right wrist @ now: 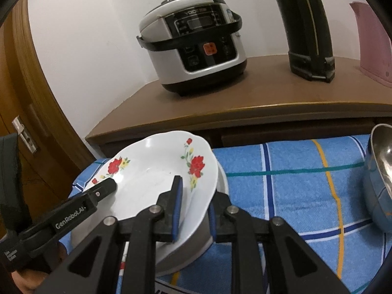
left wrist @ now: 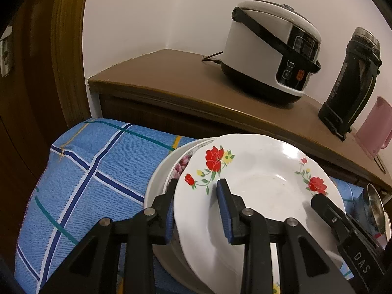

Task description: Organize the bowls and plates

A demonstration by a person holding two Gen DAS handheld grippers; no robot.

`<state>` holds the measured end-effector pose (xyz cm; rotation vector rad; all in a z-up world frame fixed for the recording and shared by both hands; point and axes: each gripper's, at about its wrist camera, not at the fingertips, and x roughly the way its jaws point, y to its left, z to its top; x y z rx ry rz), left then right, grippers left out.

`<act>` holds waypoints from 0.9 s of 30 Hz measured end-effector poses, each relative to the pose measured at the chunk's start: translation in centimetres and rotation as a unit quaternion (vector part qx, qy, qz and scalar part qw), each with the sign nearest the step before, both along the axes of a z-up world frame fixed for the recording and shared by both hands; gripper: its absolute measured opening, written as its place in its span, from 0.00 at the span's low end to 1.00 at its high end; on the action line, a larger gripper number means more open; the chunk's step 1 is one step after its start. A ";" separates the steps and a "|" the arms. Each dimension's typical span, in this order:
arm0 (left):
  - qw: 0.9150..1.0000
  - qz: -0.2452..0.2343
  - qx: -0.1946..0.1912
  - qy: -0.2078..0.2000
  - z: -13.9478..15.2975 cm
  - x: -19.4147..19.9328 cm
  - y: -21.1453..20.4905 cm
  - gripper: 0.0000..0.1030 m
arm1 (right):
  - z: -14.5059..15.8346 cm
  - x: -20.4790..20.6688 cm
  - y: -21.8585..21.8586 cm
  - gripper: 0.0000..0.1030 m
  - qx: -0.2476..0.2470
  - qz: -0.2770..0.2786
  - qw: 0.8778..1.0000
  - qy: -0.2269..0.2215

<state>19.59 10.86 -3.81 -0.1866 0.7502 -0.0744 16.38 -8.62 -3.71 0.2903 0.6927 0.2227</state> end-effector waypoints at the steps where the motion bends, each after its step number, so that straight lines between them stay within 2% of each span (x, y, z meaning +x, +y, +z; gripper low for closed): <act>1: 1.000 0.000 -0.001 0.000 0.0 0.0 0.0 0.32 | 0.0 0.0 0.0 0.20 -0.001 -0.001 1.000 0.002; 14: 1.000 0.003 0.026 -0.010 0.0 -0.1 -0.5 0.32 | 0.0 -0.2 0.1 0.20 -0.016 -0.003 1.000 0.004; 27: 0.998 0.017 0.048 -0.030 0.4 -0.4 -0.8 0.34 | -1.2 2.5 -0.4 0.20 0.021 -0.005 0.999 0.039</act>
